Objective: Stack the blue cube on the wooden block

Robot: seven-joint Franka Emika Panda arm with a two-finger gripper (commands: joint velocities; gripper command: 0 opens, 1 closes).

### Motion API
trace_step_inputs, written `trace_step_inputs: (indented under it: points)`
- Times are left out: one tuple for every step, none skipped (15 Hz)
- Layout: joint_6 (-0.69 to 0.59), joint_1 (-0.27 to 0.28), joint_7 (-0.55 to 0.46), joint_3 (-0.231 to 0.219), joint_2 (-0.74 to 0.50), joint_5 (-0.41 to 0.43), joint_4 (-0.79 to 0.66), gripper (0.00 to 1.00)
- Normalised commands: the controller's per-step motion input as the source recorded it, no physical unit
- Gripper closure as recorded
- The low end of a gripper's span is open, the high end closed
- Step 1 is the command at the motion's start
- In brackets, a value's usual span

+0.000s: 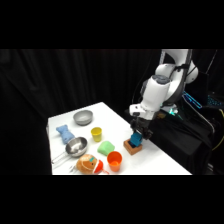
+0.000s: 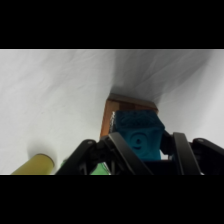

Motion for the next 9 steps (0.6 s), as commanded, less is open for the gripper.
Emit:
trace_step_inputs:
  points:
    - [0.15,-0.021,0.18,-0.100,0.14,-0.236,0.15,0.69]
    - [0.12,-0.016,0.17,-0.093,0.14,-0.203,0.14,0.24]
    - [0.10,-0.018,0.13,-0.077,0.14,-0.138,0.13,0.18]
    - [0.09,-0.015,0.11,-0.070,0.13,-0.120,0.13,0.11]
    - [0.08,-0.020,0.06,-0.050,0.13,-0.059,0.12,0.04]
    - [0.05,-0.025,0.02,-0.035,0.11,-0.008,0.10,0.00]
    - [0.03,-0.035,-0.04,-0.013,0.09,0.053,0.08,0.00]
    - [0.00,-0.057,-0.12,0.013,0.05,0.142,0.06,0.00]
    - [-0.02,-0.094,-0.24,0.056,0.02,0.272,0.03,0.00]
